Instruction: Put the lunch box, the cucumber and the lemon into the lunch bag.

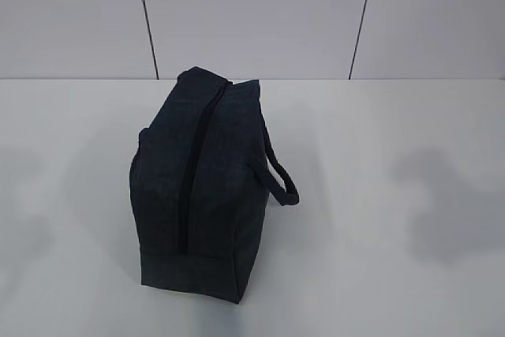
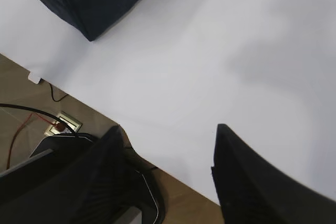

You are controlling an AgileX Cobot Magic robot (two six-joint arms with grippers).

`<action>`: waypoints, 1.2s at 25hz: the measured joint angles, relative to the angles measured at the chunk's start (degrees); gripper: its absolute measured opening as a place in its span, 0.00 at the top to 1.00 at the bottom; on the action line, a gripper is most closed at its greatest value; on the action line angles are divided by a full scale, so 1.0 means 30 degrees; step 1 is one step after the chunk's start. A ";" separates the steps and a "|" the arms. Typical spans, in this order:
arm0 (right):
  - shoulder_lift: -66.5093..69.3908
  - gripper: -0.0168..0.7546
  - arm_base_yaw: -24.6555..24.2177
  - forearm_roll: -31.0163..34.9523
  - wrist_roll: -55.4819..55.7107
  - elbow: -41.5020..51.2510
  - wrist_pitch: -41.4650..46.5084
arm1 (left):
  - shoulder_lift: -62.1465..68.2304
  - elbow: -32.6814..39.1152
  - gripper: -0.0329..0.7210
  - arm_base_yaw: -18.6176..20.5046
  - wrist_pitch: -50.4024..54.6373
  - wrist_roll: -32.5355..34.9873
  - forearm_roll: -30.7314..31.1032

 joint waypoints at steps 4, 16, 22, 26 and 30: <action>-0.2445 0.41 0.0000 -0.0328 0.0000 0.2466 -0.0336 | -0.2206 0.1834 0.32 0.0000 -0.0270 0.0000 0.0785; -0.6556 0.41 0.0000 -0.2270 0.0699 0.7380 -0.1674 | -0.4736 0.5396 0.33 0.0000 -0.2519 0.0000 0.1988; -0.6536 0.41 0.0000 -0.2402 0.0855 0.7380 -0.1746 | -0.4736 0.5597 0.33 0.0000 -0.2899 0.0000 0.2036; -0.6536 0.41 0.0000 -0.2402 0.0855 0.7380 -0.1789 | -0.4736 0.5597 0.34 0.0000 -0.2910 0.0000 0.2036; -0.6536 0.41 0.0000 -0.2402 0.0855 0.7380 -0.1789 | -0.4736 0.5597 0.34 0.0000 -0.2952 0.0000 0.2036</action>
